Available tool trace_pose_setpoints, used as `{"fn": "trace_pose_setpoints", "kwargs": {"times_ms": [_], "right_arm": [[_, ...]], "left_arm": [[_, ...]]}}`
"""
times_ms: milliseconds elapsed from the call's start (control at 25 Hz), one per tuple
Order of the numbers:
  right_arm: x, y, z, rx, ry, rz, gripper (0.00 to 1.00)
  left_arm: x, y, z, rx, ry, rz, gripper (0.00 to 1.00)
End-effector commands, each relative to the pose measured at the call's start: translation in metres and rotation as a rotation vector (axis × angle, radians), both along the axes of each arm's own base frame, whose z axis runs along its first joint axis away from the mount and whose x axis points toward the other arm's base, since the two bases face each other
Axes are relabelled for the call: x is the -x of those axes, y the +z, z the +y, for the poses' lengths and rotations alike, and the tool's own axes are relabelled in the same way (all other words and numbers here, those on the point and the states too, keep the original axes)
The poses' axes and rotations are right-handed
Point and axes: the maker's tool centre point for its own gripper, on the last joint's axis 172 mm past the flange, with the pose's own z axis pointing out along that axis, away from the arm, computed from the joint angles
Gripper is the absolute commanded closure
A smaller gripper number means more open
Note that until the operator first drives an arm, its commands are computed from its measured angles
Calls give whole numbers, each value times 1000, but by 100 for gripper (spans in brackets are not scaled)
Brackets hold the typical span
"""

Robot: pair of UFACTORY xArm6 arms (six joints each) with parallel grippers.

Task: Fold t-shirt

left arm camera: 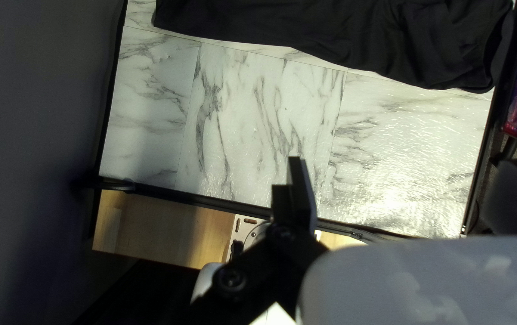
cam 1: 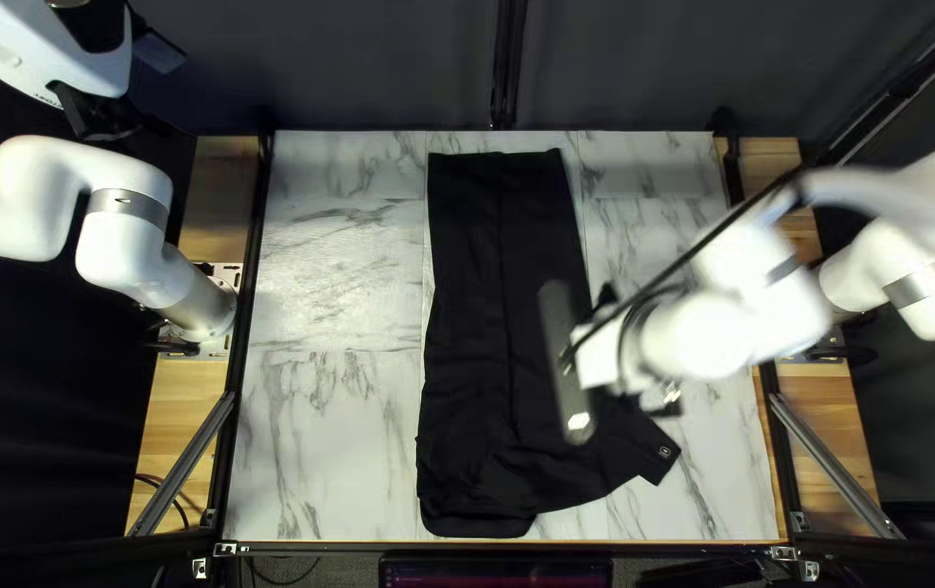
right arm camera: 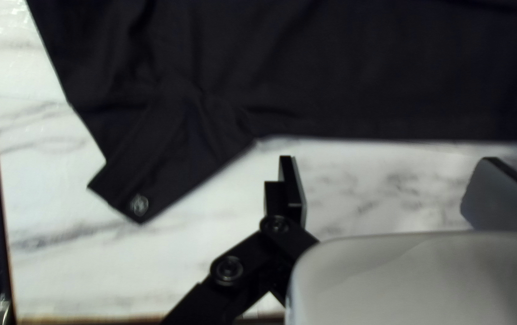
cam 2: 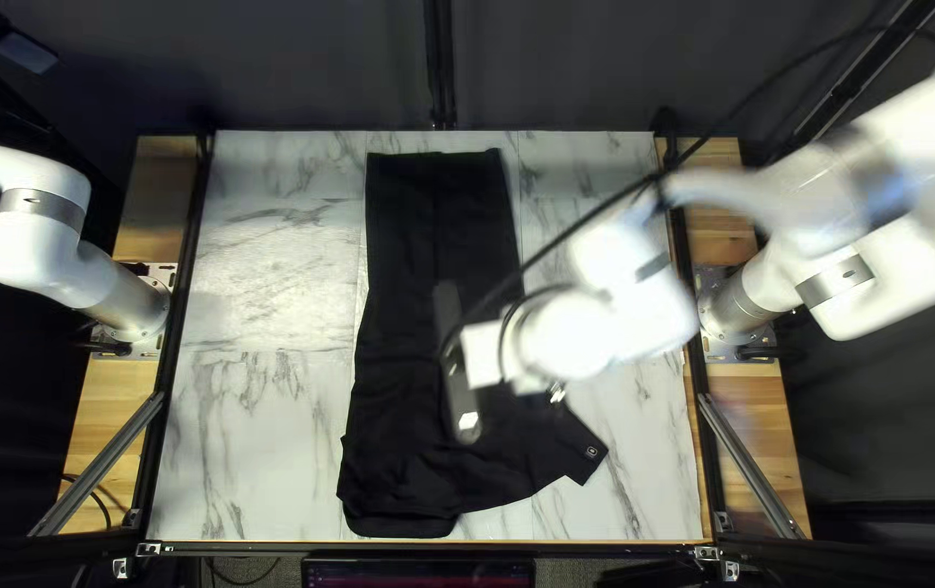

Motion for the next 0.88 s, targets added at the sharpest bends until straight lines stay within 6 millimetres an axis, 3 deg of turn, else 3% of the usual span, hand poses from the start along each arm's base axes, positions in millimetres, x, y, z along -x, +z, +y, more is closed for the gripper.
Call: {"fn": "trace_pose_setpoints", "kwargs": {"times_ms": [40, 320, 520, 880], "right_arm": [[-8, -16, 19, 10, 71, 3, 0], [-10, -19, 20, 17, 77, 6, 0], [-30, -55, 19, 60, 128, -38, 0], [-39, -84, 21, 150, 293, -132, 0]], "left_arm": [[0, 0, 0, 0, 0, 0, 0], [0, 0, 0, 0, 0, 0, 0], [0, 0, 0, 0, 0, 0, 0], [0, 0, 0, 0, 0, 0, 0]]}}
